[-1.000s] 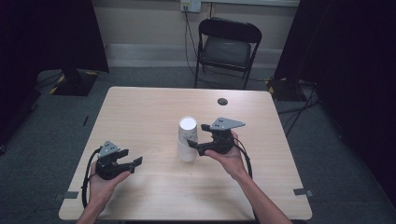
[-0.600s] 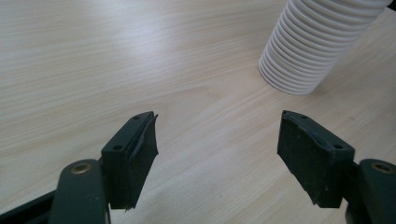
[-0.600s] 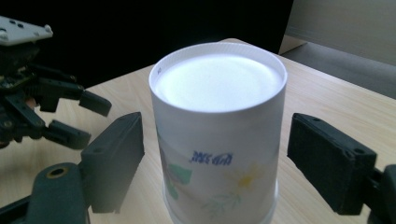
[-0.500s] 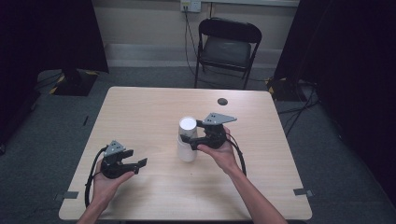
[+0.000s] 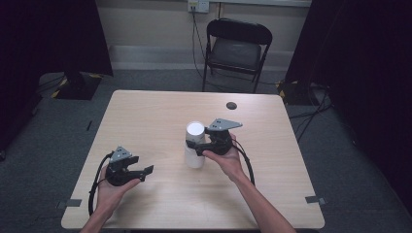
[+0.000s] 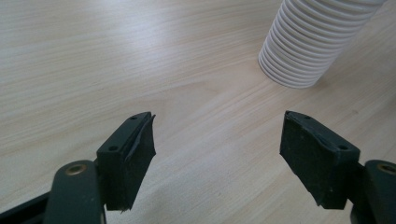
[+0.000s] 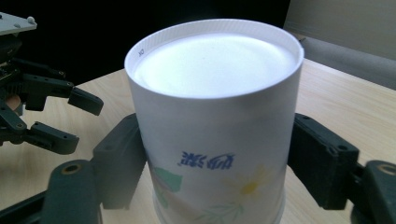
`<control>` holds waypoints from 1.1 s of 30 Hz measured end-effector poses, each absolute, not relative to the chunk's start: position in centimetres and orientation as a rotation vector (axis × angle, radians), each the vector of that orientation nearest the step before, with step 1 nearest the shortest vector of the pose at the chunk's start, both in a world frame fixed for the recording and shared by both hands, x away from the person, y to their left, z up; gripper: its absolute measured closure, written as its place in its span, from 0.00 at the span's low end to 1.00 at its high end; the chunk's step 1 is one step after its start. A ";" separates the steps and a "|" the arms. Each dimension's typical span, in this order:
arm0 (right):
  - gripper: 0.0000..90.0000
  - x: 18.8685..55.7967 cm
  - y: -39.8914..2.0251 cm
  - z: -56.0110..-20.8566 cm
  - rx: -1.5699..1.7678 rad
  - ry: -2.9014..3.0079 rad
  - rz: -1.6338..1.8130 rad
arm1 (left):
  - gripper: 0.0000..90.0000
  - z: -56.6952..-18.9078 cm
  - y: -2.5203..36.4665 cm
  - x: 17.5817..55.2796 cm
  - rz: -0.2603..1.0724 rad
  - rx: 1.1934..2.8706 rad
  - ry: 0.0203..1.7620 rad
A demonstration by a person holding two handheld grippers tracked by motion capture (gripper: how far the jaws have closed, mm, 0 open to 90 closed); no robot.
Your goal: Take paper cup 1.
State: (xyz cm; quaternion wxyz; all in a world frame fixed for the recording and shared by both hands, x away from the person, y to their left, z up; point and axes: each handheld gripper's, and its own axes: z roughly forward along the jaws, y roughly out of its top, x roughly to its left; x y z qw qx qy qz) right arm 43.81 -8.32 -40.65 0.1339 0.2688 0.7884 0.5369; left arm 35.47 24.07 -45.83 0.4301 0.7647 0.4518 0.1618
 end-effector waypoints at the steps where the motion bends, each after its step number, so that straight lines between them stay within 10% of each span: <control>1: 0.29 43.9 -8.3 -40.7 0.779 2.285 1.556 | 0.29 -45.9 24.0 35.5 0.399 1.912 1.127; 33: 0.31 44.1 -8.4 -39.1 0.780 2.267 1.603 | 0.30 -45.8 23.9 35.3 0.382 1.904 1.123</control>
